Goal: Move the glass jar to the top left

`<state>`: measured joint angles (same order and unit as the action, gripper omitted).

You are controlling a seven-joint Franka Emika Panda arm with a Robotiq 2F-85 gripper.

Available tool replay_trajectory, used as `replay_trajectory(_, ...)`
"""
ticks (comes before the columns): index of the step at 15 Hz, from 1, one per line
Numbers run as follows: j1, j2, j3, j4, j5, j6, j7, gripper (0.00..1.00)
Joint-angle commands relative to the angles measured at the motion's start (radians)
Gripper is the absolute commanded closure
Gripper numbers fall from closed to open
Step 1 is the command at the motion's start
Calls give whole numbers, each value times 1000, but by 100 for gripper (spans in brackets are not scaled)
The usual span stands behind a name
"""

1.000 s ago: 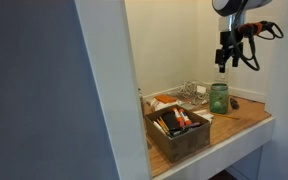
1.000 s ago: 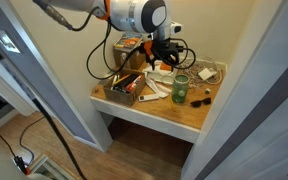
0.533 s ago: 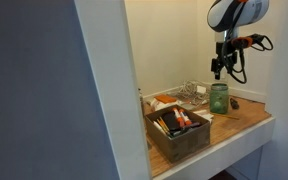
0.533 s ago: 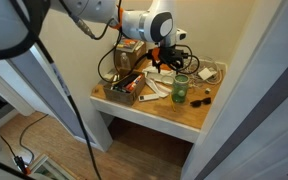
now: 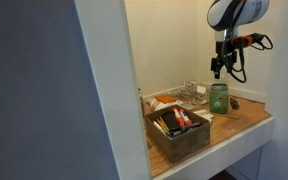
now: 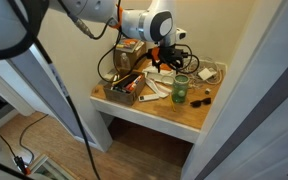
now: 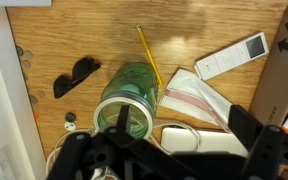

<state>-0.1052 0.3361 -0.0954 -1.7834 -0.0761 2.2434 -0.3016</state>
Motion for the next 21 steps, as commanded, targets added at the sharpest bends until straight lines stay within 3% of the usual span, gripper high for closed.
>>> replay_trajectory(1,-12,0,13,2,-5,-3,3,0)
replay_trajectory(8,-10,95,11,71,-4,40,49,0)
replay_trajectory(21,-47,283,49,225,17,131,16,0)
